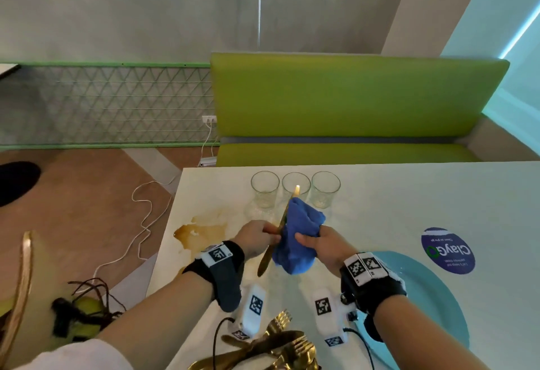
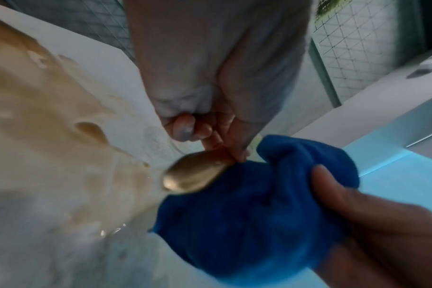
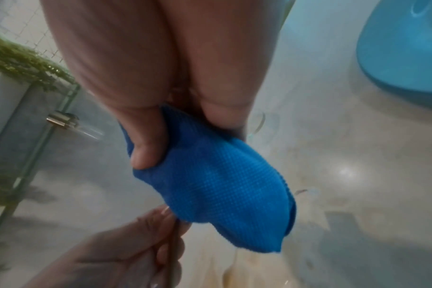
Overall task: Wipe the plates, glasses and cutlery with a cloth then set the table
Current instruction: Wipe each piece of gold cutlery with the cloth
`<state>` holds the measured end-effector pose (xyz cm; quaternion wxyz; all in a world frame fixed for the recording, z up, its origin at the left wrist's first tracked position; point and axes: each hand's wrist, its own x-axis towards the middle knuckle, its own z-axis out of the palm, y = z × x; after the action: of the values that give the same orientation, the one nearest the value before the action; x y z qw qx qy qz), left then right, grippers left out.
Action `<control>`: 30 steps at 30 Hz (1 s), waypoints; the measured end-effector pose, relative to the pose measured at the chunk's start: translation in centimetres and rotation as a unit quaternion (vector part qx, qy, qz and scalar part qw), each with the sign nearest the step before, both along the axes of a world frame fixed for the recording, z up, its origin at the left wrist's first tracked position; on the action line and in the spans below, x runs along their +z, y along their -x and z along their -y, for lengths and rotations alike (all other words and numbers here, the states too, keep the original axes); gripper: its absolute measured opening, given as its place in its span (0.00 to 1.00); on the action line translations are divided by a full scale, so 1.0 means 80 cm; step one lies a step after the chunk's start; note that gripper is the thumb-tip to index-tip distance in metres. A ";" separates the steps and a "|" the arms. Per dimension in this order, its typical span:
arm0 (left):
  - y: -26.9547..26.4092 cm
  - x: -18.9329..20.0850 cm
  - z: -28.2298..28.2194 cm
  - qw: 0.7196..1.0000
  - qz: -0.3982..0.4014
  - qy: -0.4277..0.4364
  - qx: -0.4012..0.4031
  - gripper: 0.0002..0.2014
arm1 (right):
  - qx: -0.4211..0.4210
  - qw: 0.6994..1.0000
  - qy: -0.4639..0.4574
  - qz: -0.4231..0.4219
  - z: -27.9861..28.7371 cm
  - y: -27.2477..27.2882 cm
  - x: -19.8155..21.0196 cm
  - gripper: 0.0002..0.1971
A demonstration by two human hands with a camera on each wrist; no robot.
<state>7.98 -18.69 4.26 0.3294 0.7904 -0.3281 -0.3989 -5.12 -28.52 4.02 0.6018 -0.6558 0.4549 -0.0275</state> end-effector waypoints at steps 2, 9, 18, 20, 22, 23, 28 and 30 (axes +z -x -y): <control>0.014 0.010 -0.014 1.000 0.020 0.006 -0.016 0.08 | -0.023 0.999 -0.015 0.027 -0.010 -0.010 -0.009 0.31; 0.049 0.027 -0.042 0.996 0.075 0.042 -0.011 0.05 | -0.165 0.985 0.033 0.044 -0.029 -0.020 0.036 0.16; 0.056 0.037 -0.056 0.995 0.066 0.072 0.031 0.09 | -0.283 0.953 0.065 0.091 0.018 0.006 0.075 0.24; 0.046 0.043 -0.057 0.993 0.021 0.073 0.091 0.08 | -0.296 0.947 0.052 0.116 0.012 0.013 0.074 0.22; 0.035 0.049 -0.058 0.987 -0.021 0.074 0.140 0.08 | -0.289 0.947 0.034 0.138 -0.002 0.015 0.072 0.16; 0.031 0.051 -0.057 0.986 -0.020 0.077 0.144 0.08 | -0.271 0.952 0.023 0.138 -0.012 0.014 0.070 0.15; 0.038 0.059 -0.051 0.990 0.033 0.108 0.082 0.13 | -0.122 0.983 -0.001 0.135 -0.067 -0.010 0.055 0.13; 0.043 0.062 -0.052 0.989 0.056 0.123 0.063 0.16 | -0.126 0.979 -0.013 0.160 -0.074 -0.016 0.058 0.06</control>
<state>4.57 -14.50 9.22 0.4298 0.7839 -0.3428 -0.2887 -3.85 -22.63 8.64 0.6670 -0.5727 0.4320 -0.2013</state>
